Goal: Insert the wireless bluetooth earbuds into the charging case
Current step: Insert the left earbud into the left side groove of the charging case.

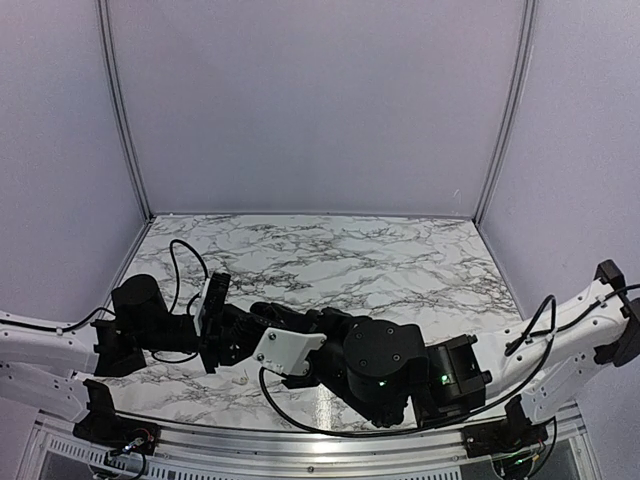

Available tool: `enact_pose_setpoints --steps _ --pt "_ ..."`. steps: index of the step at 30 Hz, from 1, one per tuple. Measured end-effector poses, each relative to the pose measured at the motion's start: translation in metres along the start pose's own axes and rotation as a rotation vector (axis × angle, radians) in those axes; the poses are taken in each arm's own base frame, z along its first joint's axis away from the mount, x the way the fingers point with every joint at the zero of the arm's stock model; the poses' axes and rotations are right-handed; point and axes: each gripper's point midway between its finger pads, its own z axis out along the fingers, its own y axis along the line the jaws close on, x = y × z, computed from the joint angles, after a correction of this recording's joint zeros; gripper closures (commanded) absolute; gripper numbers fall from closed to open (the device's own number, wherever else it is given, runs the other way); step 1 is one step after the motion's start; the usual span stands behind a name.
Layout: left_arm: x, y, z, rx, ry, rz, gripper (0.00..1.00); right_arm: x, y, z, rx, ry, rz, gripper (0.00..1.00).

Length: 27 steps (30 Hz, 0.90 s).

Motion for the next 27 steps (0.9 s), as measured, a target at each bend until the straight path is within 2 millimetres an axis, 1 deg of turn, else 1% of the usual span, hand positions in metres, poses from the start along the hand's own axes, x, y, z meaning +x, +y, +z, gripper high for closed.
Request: enact_pose_setpoints --steps 11,16,21,27 --pt "0.0 0.003 0.004 -0.004 0.005 -0.045 1.0 -0.002 -0.002 0.005 0.046 0.006 -0.007 0.92" --pt "-0.001 0.003 0.004 -0.004 0.004 -0.054 1.0 0.0 -0.002 0.01 0.049 0.013 -0.012 0.92" --pt "-0.004 0.003 0.007 -0.002 -0.001 -0.064 1.0 0.003 -0.006 0.013 0.058 0.022 -0.004 0.92" --pt "-0.001 0.002 0.009 0.005 0.01 -0.082 1.0 0.006 -0.006 0.016 0.061 0.029 -0.007 0.92"
